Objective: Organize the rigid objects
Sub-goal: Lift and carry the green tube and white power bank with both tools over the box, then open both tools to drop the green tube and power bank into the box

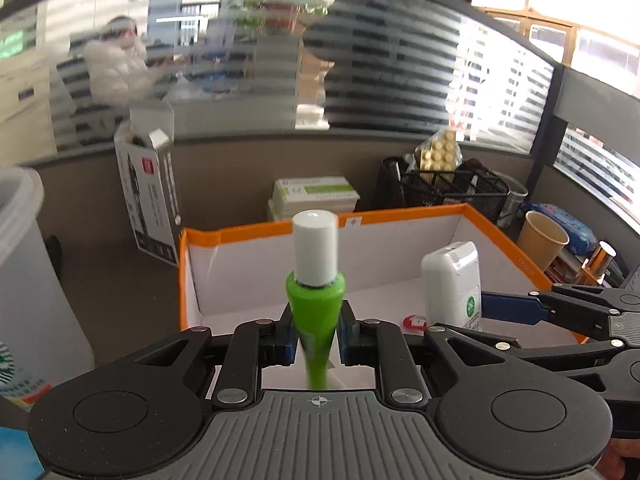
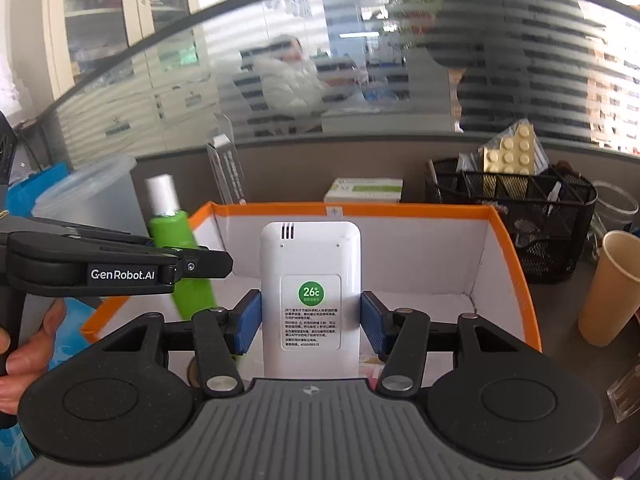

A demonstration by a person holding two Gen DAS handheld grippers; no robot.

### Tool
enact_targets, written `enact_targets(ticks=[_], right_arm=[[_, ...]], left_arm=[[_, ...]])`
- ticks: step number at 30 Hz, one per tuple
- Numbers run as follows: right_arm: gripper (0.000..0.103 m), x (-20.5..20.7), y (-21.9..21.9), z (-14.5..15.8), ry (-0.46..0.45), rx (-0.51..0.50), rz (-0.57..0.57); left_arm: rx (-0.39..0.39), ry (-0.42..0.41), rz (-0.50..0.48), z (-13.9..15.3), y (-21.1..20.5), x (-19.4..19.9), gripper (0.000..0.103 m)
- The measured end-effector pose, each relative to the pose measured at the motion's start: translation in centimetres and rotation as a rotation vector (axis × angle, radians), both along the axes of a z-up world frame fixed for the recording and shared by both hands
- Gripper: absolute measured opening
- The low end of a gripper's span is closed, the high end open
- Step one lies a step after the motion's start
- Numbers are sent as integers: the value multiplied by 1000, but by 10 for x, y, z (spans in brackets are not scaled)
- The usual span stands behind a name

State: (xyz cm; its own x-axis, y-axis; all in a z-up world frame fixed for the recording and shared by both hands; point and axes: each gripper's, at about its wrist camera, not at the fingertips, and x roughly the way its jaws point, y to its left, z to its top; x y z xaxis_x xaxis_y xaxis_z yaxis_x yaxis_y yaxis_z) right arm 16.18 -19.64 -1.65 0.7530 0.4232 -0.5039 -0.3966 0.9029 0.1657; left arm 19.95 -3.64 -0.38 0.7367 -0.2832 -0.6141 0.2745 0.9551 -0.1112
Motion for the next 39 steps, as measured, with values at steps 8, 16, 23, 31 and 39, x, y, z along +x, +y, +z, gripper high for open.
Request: enact_targets(ticks=[8,16,23,31,39], right_arm=[[50,14,7,-10,64,-55,-6],[50,19,14,-17,85,-93,-3],[51,20,21,-18,80,-128,-7],[55,18,23,-16,64,-148,-27],[56,11,18,-3,22,-151,-48]], left_arm=[[0,73,16,-22,2,13,17],[26,84,7,-28,-5,14,15],[38,85,12,-28,-7,15,15],[50,86,24,-27,-7,14,22],[37,64,41,-16,-6,11,41]])
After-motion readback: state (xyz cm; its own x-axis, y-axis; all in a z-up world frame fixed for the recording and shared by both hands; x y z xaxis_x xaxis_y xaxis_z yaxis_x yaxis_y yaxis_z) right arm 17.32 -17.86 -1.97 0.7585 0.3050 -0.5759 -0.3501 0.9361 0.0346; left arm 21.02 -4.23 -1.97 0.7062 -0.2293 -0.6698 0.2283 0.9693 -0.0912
